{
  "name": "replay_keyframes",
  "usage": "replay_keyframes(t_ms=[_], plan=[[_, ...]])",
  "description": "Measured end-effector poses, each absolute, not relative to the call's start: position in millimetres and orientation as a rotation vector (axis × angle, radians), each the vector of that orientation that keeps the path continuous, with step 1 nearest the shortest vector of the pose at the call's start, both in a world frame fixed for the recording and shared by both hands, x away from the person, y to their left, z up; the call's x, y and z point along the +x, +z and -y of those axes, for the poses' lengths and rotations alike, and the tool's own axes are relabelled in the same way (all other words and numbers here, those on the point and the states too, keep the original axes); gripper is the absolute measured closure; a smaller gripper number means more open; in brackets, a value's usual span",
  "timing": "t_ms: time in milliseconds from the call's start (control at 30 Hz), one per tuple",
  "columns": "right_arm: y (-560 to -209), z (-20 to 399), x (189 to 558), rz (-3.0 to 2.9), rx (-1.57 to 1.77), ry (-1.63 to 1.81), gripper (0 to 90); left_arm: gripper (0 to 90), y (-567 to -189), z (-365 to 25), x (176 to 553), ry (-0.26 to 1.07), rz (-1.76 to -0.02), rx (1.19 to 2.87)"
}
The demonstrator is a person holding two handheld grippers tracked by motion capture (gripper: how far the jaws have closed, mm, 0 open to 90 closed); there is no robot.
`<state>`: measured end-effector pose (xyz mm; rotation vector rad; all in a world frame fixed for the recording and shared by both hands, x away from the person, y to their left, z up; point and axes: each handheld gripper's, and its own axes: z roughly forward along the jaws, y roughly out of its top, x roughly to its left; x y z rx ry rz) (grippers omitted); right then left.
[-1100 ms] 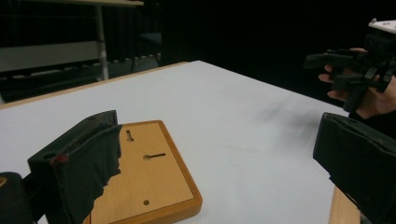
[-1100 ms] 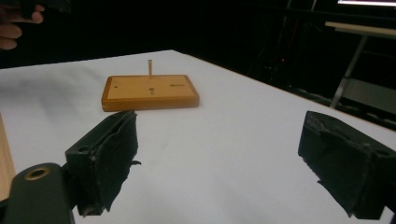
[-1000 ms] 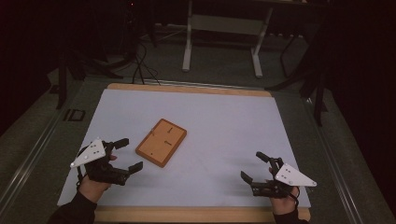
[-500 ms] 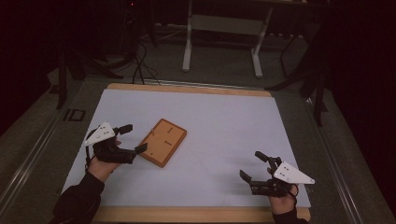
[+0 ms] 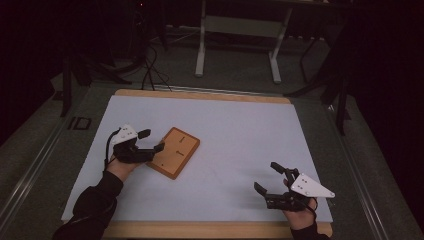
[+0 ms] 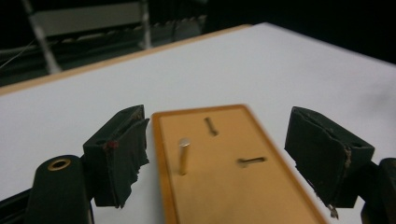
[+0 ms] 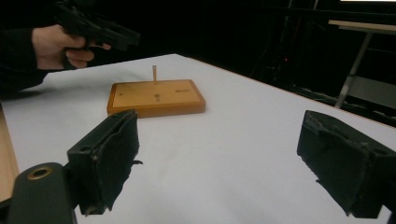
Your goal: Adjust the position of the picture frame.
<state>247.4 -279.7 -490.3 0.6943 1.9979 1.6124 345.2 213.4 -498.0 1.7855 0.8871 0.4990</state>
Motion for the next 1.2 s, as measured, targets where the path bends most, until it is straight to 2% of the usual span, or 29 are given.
replay_keyframes(t_ms=[100, 333, 400, 733, 900, 1200], plan=[[-491, 279, 247, -2.004, 0.691, 1.618, 12.6, 33.1, -508, -211, 355, 0.485, -0.927, 1.805], [-491, 279, 248, -2.013, 0.704, 1.629, 13.3, 45.1, -521, -204, 367, 0.49, -0.944, 1.872], [-492, 280, 248, -2.018, 0.708, 1.632, 13.4, 52.9, -525, -203, 371, 0.495, -0.949, 1.88], [-493, 280, 249, -2.03, 0.721, 1.641, 13.4, 74.3, -536, -194, 380, 0.459, -0.95, 1.95], [-493, 282, 250, -2.027, 0.727, 1.649, 13.4, 78.6, -540, -192, 383, 0.461, -0.965, 1.959], [-494, 282, 251, -2.037, 0.747, 1.662, 13.8, 78.9, -545, -190, 383, 0.483, -0.972, 1.934]])
